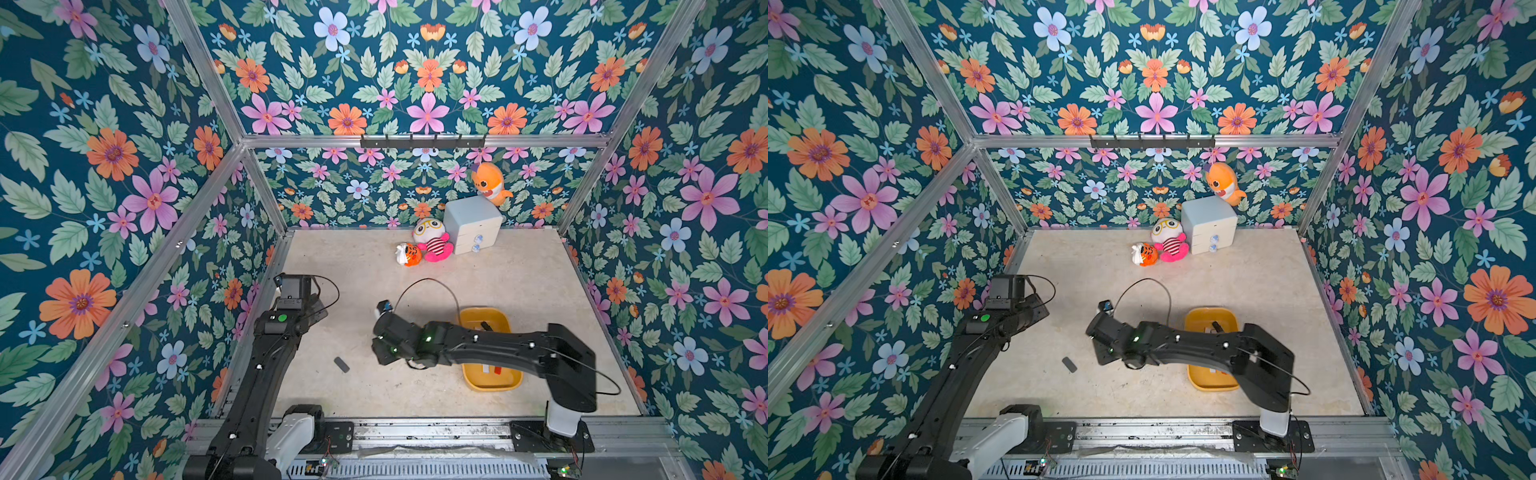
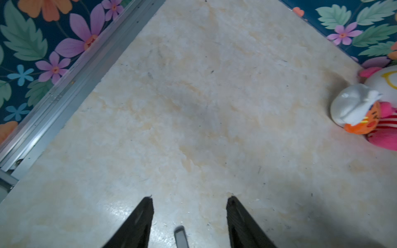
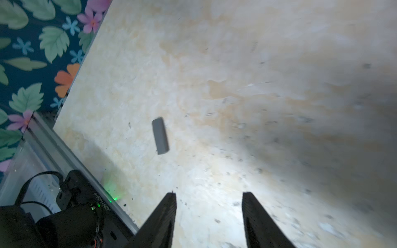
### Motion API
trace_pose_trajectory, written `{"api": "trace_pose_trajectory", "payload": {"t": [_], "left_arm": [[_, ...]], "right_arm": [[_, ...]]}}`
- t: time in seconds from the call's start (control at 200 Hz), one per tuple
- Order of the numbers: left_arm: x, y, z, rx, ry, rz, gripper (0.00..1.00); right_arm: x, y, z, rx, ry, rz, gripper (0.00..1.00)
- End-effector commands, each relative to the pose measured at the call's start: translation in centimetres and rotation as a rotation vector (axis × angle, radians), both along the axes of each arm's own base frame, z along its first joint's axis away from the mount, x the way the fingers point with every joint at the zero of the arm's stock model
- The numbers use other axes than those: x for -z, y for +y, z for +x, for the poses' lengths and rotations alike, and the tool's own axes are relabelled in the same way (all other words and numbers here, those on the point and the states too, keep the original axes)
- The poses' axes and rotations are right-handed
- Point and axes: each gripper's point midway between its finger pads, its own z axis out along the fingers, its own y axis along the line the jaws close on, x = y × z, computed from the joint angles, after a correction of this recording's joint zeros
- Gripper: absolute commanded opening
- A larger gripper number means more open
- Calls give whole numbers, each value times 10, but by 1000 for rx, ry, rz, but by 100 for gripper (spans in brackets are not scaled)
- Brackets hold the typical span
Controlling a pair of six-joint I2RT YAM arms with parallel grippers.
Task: Put the usb flash drive into the storage box
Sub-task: Pick up the USB flash from the center of the board.
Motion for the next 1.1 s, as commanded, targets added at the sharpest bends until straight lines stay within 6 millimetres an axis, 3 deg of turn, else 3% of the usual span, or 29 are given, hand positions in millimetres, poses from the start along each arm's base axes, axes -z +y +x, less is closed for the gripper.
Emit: {"api": "trace_pose_trajectory", "payload": {"t": [0.0,0.165,0.415,0.64,1.095], "left_arm": [[3,3,1,53,-12,9,60],[5,11,3,34,-20,-4,60],[7,15,2,18,-27,-4,60],[7,15,2,15,-28,-7,61],[8,14,2,18,-31,-9,61]], "right_arm": [[14,30,-9,-86,-25,-41,57],[37,64,-16,-155,-15,-90,60],[64,85,-22,-214,-21,-162,58],[84,86,-25,-240,-27,-226,47],[115,74,-27,-255,-75,-397,35]]}}
